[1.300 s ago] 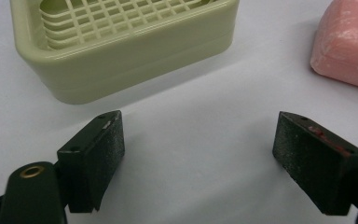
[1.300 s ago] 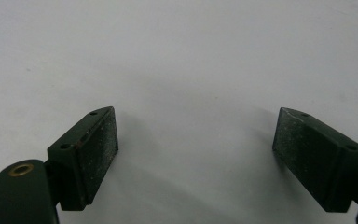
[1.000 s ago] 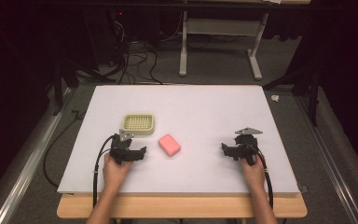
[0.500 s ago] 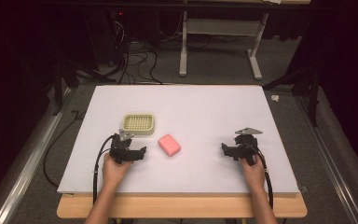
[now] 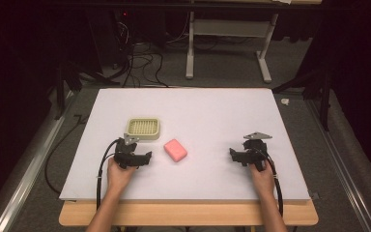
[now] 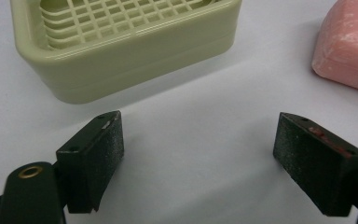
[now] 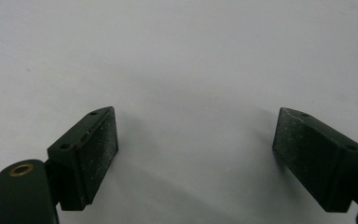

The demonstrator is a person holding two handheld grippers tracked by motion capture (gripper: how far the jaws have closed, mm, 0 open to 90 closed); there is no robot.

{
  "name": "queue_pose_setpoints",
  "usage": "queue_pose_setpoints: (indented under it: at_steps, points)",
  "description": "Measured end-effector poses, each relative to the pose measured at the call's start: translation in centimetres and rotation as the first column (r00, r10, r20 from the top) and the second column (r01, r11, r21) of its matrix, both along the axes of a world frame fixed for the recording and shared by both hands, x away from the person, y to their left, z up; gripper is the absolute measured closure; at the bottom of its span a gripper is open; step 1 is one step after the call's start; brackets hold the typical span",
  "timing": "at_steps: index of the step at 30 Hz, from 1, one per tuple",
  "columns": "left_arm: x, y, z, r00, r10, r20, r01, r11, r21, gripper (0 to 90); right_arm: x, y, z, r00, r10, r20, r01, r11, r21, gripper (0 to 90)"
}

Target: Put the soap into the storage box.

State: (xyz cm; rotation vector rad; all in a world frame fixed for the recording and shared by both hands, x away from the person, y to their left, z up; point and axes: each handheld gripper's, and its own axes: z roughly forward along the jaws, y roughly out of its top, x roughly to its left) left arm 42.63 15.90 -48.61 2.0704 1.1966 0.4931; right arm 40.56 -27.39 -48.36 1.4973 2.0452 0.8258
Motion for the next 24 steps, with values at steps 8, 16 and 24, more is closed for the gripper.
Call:
queue_pose_setpoints:
  at_steps: [8,16,24]
  points:
    - [-0.8,-0.1,1.0,0.9995,-0.012,0.031,0.013,0.9996,-0.024,15.6,0.0,0.0,0.0,1.0000,0.000,0.000,0.000,1.000,0.000,14.6]
    - [-1.5,-0.6,1.6,0.9978,-0.046,0.048,0.047,0.9988,-0.016,15.2,0.0,0.0,0.0,1.0000,0.000,0.000,0.000,1.000,-0.001,14.6]
    - [-2.3,-1.3,2.0,0.9952,-0.086,0.047,0.087,0.9961,-0.015,15.4,0.0,0.0,0.0,1.0000,0.000,0.000,0.000,1.000,-0.001,14.6]
